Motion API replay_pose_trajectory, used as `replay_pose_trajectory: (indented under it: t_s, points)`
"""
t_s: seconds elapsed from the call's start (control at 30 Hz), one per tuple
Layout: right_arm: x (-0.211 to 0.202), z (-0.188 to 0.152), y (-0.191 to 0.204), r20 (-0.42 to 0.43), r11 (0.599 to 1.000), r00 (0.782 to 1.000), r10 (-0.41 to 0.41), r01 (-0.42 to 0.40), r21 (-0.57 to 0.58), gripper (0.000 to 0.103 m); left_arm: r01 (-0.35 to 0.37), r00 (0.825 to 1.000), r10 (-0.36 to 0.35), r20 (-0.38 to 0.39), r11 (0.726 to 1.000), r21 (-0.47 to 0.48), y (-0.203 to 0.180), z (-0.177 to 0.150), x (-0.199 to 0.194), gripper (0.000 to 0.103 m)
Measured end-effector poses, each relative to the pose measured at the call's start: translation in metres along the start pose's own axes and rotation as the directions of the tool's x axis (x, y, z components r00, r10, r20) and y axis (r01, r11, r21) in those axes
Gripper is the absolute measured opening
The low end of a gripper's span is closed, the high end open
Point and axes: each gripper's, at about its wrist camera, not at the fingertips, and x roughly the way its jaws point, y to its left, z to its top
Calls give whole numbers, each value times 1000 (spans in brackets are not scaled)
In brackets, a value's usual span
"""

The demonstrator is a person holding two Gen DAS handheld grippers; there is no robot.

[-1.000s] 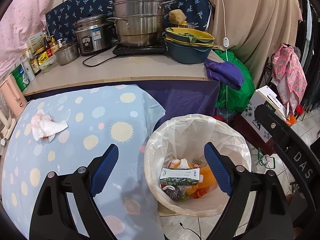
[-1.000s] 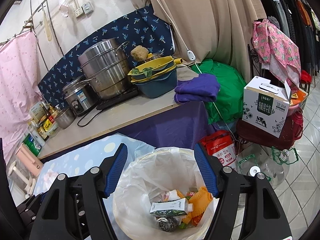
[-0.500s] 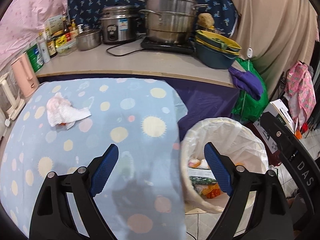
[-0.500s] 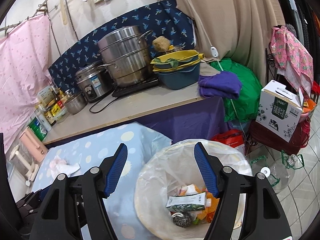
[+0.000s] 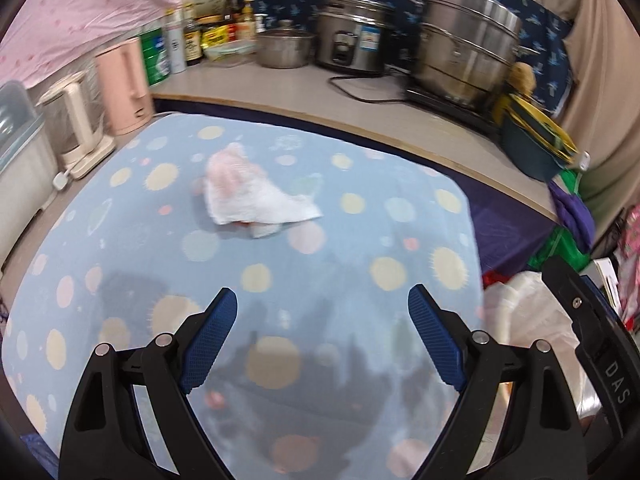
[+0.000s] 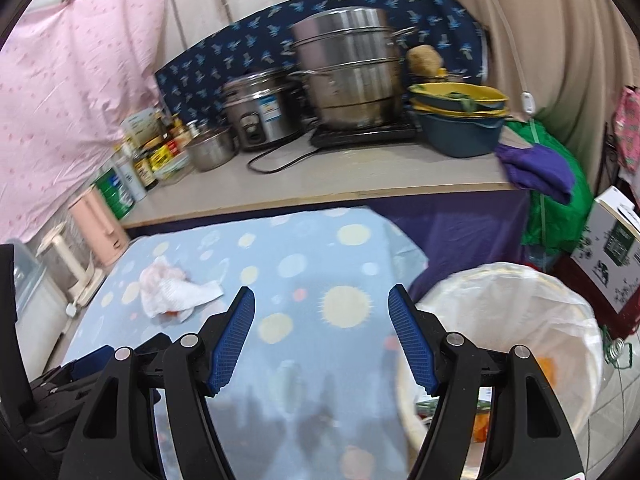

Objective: Collect trash
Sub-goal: 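Move both tools back to the table toward the orange bag and paper towel, then grasp the orange plastic bag with the left tool while the right tool grasps the white paper towel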

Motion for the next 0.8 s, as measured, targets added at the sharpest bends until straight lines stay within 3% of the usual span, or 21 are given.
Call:
replay_pose_trajectory:
  t_s: [0.5, 0.8]
  points:
    - [89, -17, 130, -154, 977, 976, 152, -172, -125, 67, -179, 984, 173, -46, 968, -176, 134, 3, 34, 84]
    - [143, -23, 176, -215, 966, 961, 176, -210, -150, 67, -222, 975, 211, -71, 947, -230, 177, 3, 53, 84]
